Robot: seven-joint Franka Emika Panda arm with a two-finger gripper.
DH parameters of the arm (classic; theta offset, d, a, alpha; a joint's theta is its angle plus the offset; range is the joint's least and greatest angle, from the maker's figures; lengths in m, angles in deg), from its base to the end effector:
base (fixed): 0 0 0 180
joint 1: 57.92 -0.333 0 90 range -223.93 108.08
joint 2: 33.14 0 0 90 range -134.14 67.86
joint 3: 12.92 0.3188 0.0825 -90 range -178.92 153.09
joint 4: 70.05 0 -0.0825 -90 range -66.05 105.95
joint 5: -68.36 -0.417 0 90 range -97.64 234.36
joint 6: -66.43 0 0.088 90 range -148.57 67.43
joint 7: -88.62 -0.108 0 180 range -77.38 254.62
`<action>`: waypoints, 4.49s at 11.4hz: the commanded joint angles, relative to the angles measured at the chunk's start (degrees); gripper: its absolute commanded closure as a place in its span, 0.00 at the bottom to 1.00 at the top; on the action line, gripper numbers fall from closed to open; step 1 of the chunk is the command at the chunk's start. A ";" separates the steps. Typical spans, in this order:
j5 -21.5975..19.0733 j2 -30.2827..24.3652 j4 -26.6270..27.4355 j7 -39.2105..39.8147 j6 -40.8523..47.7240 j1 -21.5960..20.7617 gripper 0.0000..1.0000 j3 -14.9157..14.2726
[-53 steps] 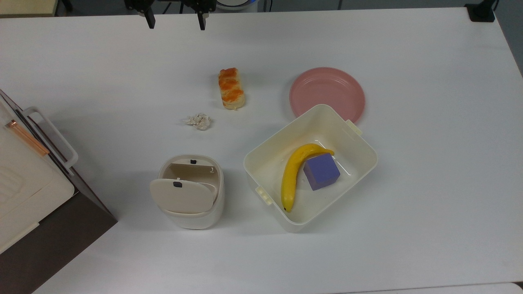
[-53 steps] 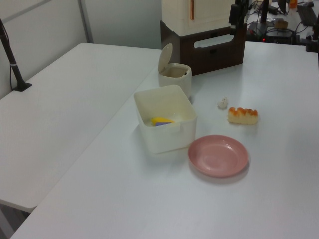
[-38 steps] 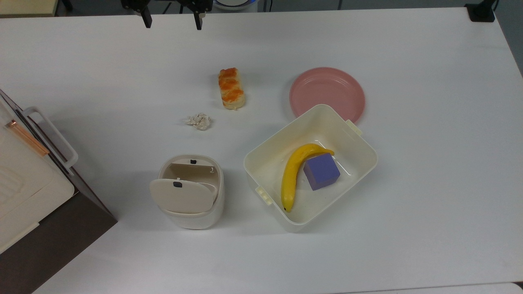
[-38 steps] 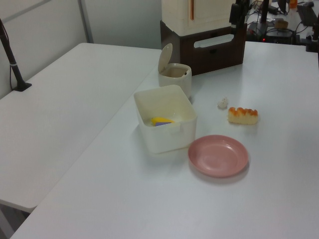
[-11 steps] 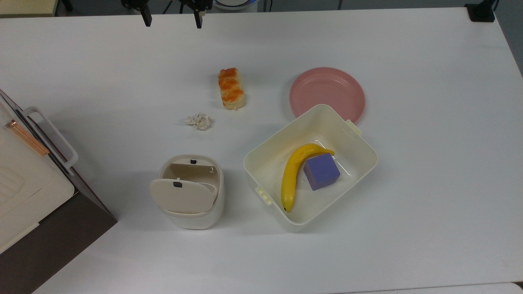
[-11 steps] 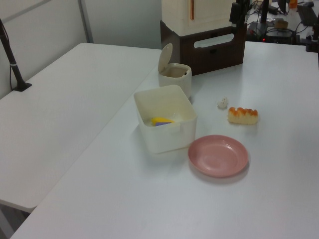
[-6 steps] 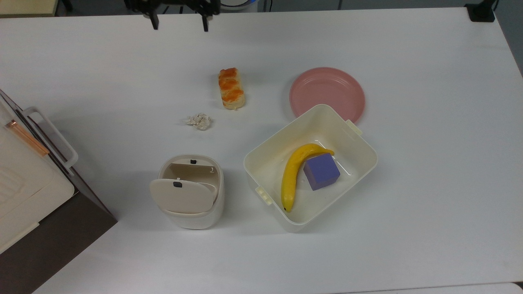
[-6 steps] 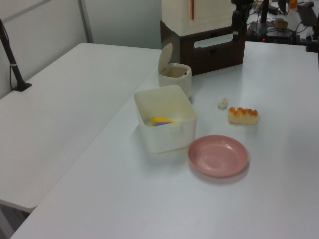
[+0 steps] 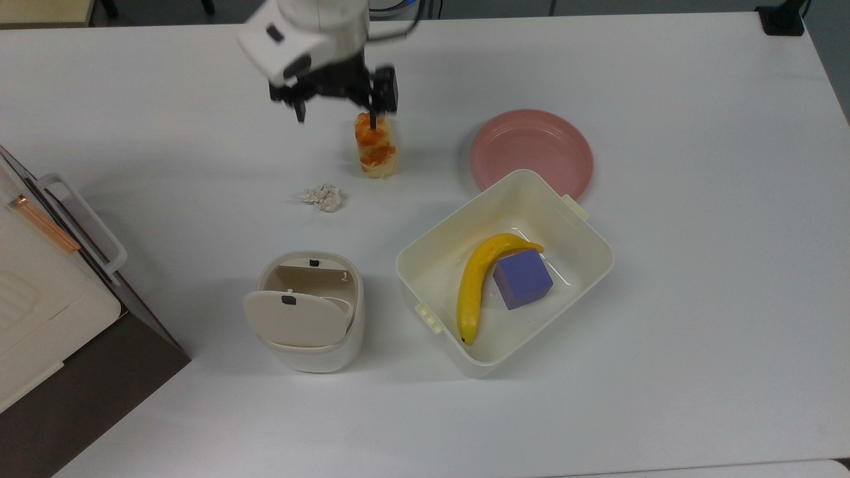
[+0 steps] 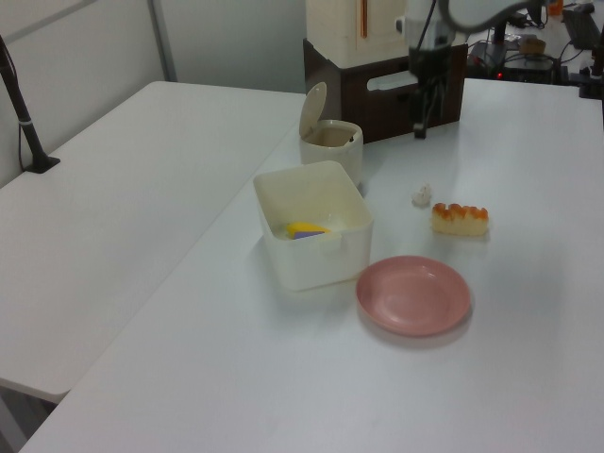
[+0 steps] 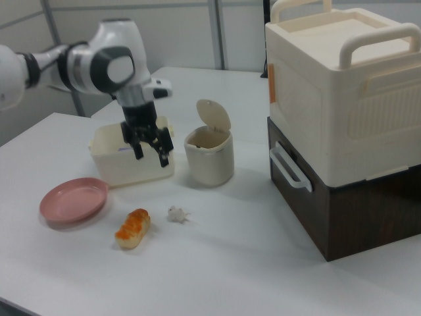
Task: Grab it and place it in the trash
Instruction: 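Move the open gripper down to the white crumpled paper scrap, then close the gripper on the white paper scrap and lift it, then carry the paper scrap over the cream trash bin opening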
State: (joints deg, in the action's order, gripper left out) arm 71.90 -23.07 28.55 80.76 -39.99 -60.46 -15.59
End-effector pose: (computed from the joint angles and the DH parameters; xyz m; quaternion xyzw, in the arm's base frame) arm 0.6421 -0.0048 0.4661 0.9974 -0.0601 -0.0173 0.0348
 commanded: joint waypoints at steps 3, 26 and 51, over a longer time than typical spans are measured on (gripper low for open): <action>6.47 6.10 4.74 -12.96 -9.05 -1.07 0.01 -0.22; 13.07 12.17 6.60 -10.27 -14.07 0.16 1.00 -0.05; 11.64 18.75 -18.54 -32.55 -26.38 0.25 0.94 -0.22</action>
State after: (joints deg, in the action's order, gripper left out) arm 79.83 -5.67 11.54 53.03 -66.29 -59.11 -15.03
